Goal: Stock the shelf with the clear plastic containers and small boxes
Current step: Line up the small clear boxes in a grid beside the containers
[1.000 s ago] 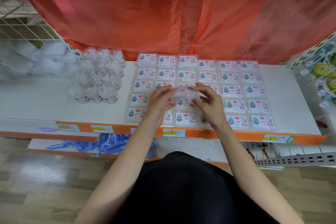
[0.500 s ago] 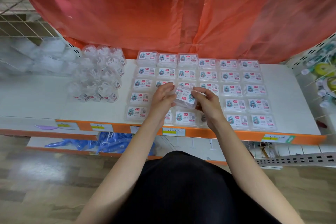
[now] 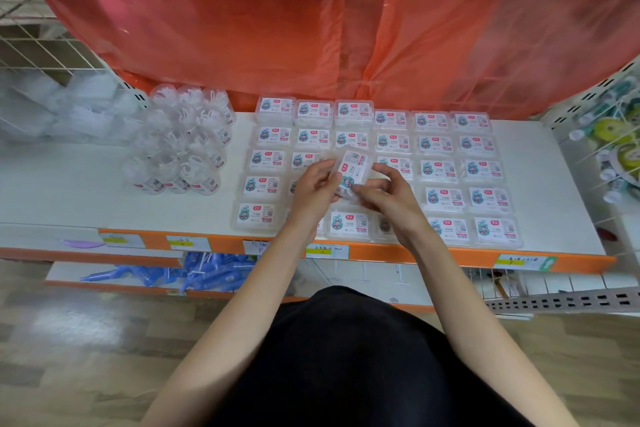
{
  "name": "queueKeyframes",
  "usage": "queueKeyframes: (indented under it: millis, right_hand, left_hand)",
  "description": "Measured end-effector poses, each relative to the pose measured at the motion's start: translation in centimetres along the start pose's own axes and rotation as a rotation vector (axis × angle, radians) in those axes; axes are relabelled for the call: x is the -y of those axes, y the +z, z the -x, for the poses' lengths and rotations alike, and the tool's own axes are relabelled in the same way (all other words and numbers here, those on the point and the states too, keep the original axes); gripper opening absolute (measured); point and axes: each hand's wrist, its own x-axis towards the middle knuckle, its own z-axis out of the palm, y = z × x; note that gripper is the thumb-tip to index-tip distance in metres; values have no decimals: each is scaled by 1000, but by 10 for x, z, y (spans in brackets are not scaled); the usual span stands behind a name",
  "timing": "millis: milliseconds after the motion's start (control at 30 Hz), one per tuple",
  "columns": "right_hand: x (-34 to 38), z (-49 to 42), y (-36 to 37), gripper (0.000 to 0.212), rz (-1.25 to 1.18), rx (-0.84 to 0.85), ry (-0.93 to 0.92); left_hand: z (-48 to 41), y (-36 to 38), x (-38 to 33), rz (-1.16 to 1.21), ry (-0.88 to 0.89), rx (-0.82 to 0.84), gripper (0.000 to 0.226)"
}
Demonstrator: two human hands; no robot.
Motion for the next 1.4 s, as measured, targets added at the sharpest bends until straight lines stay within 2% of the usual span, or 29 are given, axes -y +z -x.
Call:
queueKeyframes:
  millis: [100,167,233,300,433,600,700,767,1000,1100,1400]
  right_hand:
    - [-4,-2,-10,81,295,22,-209]
    - [-3,-4,-17,86,470,35,-357]
    - [0,-6,-24,79,593,60,-460]
    - [3,-9,-27,64,653,88,-489]
    - [4,-10,-29,49,673,103,-483]
    - [-3,-17,-36,46,663,0,-501]
    - [-5,-26,-46,46,655,-112,-462]
    - [-4,-34,-54,46,646,-171,-456]
    - [12,-69,-74,45,641,-271,-416]
    - [20,-89,-79,47,649,-304,-375]
    - [50,-134,-78,47,679,-301,-257]
  left_hand:
    - [-4,-4,-2,-37,13,11,27]
    - [-7,-7,-1,-93,31,47,29]
    - [-10,-8,0,-138,41,97,29]
    - [-9,-7,-3,-177,45,152,30]
    - [-9,-5,-3,-227,81,216,35]
    - [-16,2,3,-355,156,38,27]
    - [-27,2,14,-692,348,-82,33]
    - [-34,6,18,-910,436,-104,39]
    - [-56,43,26,-1226,374,44,51]
    - [-59,47,37,-1308,366,39,53]
    - [-59,48,40,-1336,370,28,53]
